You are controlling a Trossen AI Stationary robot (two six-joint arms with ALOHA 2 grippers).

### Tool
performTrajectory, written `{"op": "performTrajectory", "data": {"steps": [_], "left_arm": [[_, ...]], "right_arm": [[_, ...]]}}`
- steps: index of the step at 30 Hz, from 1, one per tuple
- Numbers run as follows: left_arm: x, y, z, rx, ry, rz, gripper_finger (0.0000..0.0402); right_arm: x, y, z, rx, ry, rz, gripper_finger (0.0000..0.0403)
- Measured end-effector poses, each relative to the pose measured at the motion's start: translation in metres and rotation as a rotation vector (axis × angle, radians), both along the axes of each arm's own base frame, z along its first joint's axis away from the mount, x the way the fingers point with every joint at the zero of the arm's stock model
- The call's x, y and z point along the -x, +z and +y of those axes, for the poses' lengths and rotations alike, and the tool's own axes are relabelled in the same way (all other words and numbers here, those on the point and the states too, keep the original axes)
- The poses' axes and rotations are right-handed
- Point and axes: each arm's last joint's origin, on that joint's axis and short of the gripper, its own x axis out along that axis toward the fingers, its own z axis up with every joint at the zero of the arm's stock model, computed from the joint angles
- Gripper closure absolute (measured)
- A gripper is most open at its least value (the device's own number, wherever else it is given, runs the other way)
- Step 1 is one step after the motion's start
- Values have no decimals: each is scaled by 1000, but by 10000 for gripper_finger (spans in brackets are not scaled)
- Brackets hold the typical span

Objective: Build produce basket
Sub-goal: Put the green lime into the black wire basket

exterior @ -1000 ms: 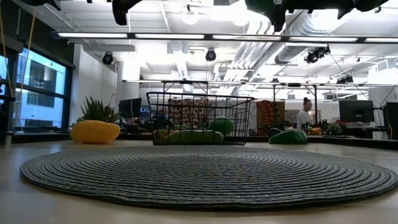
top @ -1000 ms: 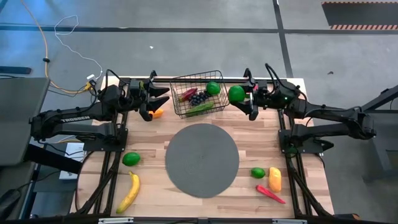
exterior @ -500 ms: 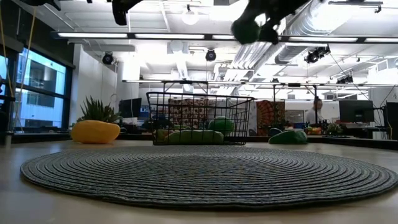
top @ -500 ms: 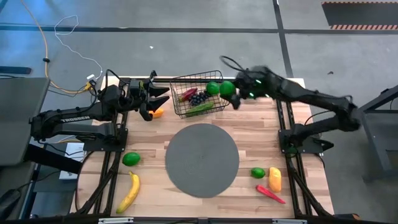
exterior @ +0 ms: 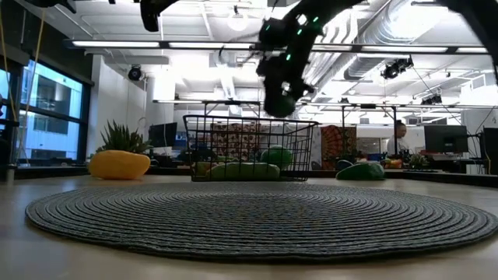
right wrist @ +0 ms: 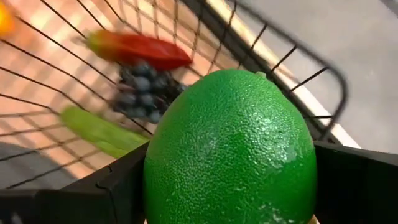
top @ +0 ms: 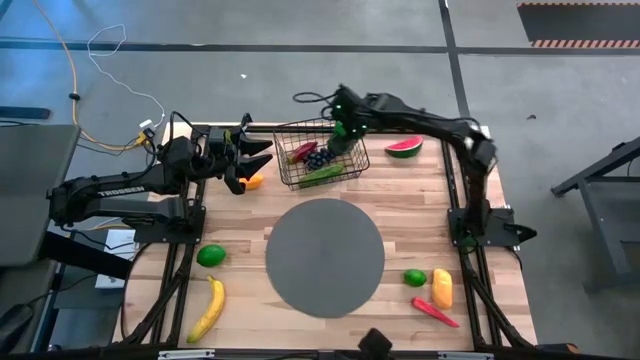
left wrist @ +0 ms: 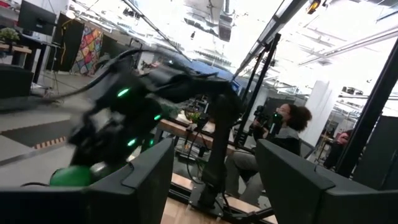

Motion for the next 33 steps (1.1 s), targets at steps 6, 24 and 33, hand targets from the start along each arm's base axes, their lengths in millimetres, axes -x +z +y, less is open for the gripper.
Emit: {"op": "performTrajectory", "data": {"steps": [6, 24, 33], "left_arm": [[0, 0, 0, 0, 0, 0, 186], [0, 0, 0, -16, 7, 5, 186], [0, 0, 0, -16, 7, 5, 186]], "right_arm": [[-21, -41, -10, -70, 2, 119, 97], [-29, -63, -13, -57, 125, 182, 97], [-26, -65, -11, -144, 60, 169, 97]]}}
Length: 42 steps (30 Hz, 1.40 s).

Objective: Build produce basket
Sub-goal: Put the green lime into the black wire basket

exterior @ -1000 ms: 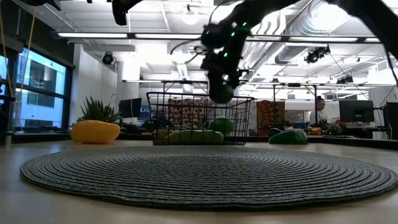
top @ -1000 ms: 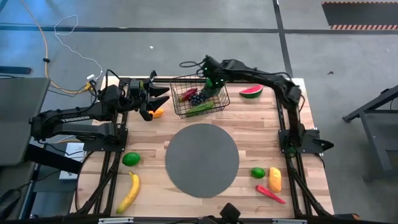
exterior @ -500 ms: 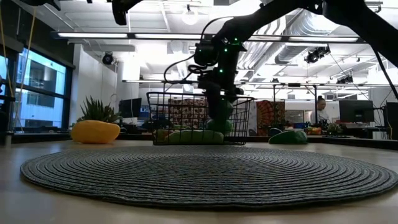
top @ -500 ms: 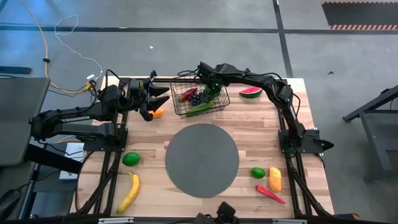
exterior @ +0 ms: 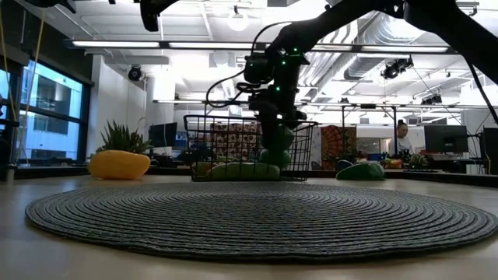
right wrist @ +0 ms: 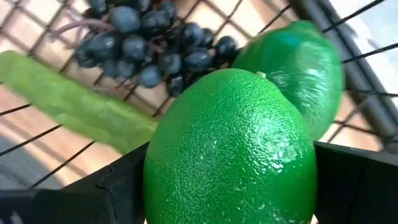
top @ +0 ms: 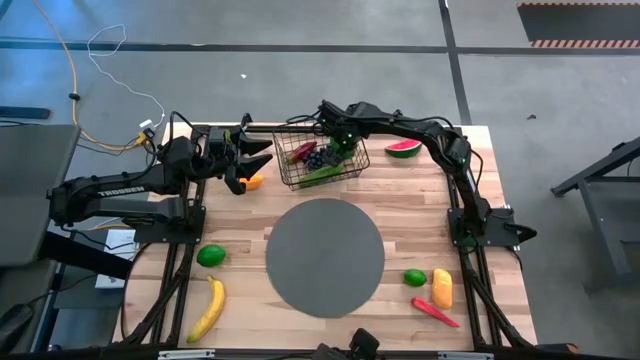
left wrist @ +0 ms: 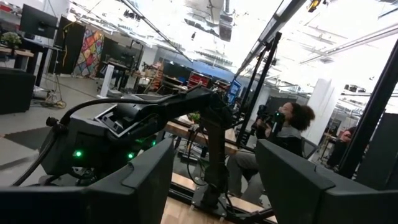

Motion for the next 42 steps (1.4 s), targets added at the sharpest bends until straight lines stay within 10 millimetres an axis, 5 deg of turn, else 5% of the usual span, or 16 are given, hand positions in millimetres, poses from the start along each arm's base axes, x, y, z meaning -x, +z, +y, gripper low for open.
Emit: {"op": "performTrajectory", "data": {"steps": [30, 36, 42], "left_arm": [[0, 0, 0, 2, -1, -1, 186], [0, 0, 0, 2, -1, 0, 186], [0, 0, 0, 1, -1, 3, 186]], "right_arm": [[3, -1, 2, -60, -70, 7, 39], [0, 33, 1, -12, 11, -64, 34], [15, 78, 27, 79, 177, -150, 34]]}}
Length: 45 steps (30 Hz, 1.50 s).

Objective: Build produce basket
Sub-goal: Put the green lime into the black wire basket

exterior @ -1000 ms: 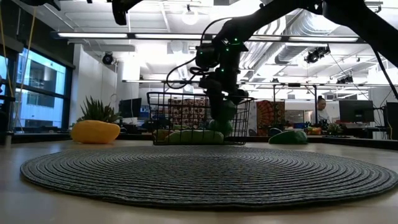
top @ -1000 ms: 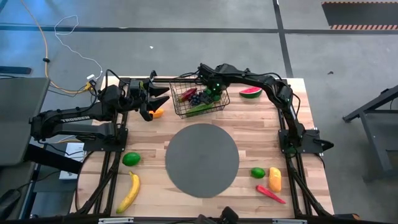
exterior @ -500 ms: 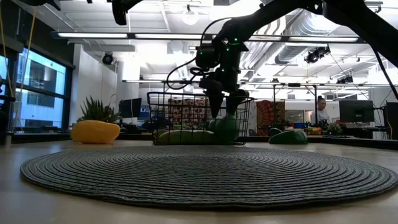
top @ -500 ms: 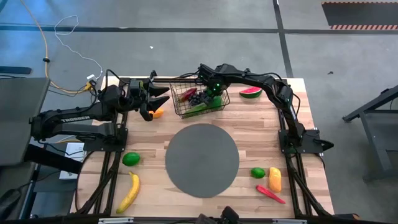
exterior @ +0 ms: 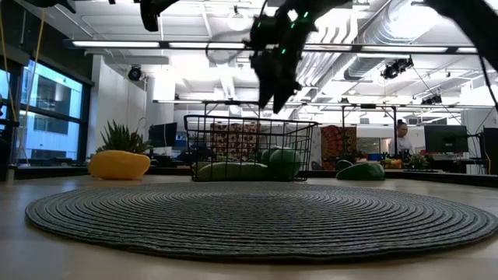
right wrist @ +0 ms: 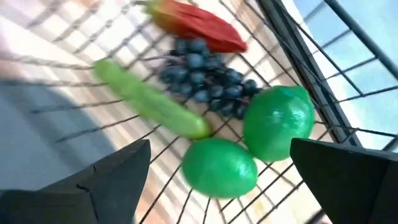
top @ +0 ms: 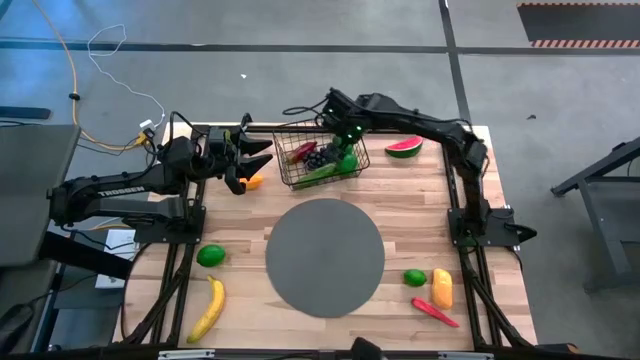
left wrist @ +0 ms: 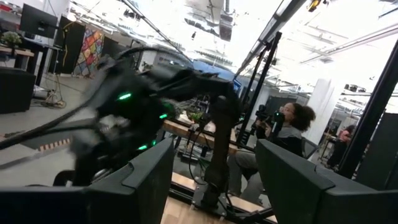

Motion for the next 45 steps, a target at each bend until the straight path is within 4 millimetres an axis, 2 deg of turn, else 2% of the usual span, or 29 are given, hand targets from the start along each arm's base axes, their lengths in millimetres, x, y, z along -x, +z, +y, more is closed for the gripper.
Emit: {"op": "performTrajectory", "data": {"steps": [5, 10, 13, 20, 27, 36, 45], "left_arm": [[-1, -3, 0, 11, 0, 28, 186], [-1, -4, 0, 16, 0, 37, 186], [-1, -4, 0, 15, 1, 38, 186], [-1, -4, 0, 16, 1, 39, 186], [-1, -4, 0, 16, 1, 39, 186], [-1, -4, 0, 15, 1, 39, 186], [-1, -4, 0, 16, 5, 39, 186]], "right_arm": [[41, 18, 26, 38, 43, -154, 34], [98, 21, 58, 13, -13, -431, 34], [126, 22, 73, -35, -55, -625, 34], [169, 27, 95, -34, -101, -988, 34], [182, 21, 101, 7, -95, -1054, 34], [180, 27, 102, 69, 38, -1093, 34], [176, 29, 113, 127, 135, -1098, 34]]}}
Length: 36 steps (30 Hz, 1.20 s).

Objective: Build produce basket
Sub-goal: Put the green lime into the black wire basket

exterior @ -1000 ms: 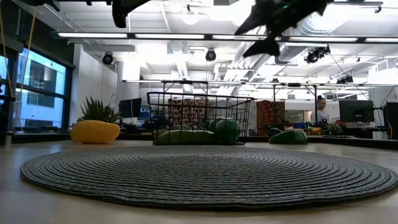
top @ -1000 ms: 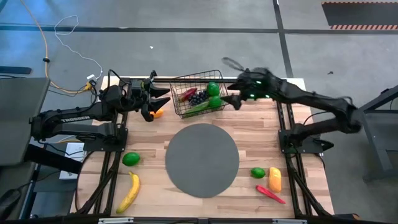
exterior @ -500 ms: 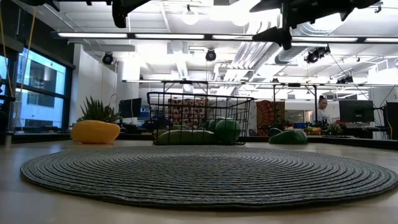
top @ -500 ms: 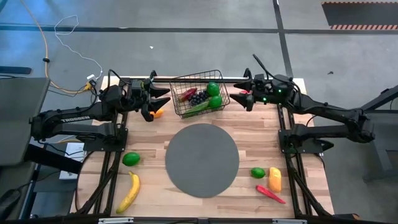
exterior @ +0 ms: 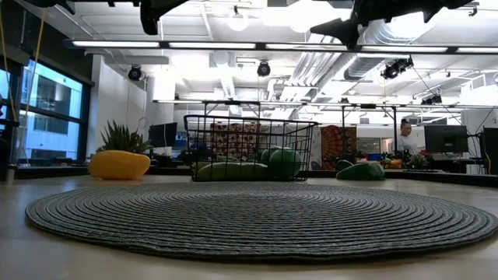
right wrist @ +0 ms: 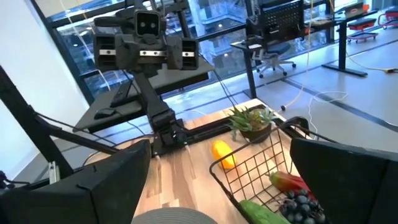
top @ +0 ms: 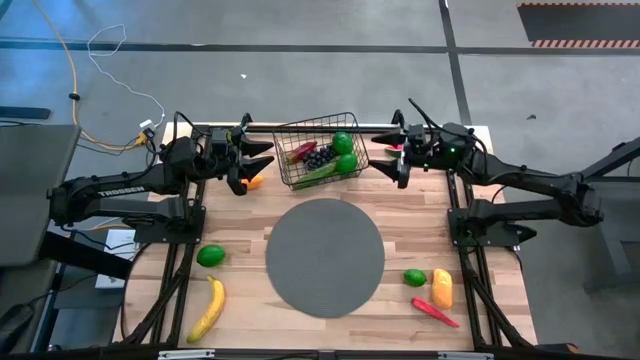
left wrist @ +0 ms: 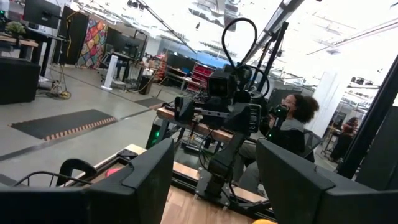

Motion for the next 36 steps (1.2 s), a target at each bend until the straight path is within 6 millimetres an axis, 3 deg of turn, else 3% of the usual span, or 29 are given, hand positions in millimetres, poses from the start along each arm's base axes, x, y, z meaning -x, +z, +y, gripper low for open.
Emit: {"op": "performTrajectory", "data": {"steps": [13, 19, 26, 30, 36], "left_arm": [[0, 0, 0, -15, 3, 5, 186], [0, 0, 0, -15, 3, 5, 186], [0, -1, 0, -12, 3, 12, 186], [0, -1, 0, -11, 9, 12, 186], [-1, -2, 1, -7, 10, 22, 186]], "right_arm": [[-2, 0, 4, -83, 16, -11, 34], [-3, 11, 17, -260, 92, 53, 34], [13, 18, 75, -546, 203, 593, 34], [26, 4, 108, -717, 90, 932, 34], [27, -32, 150, -746, -2, 1219, 34]]}}
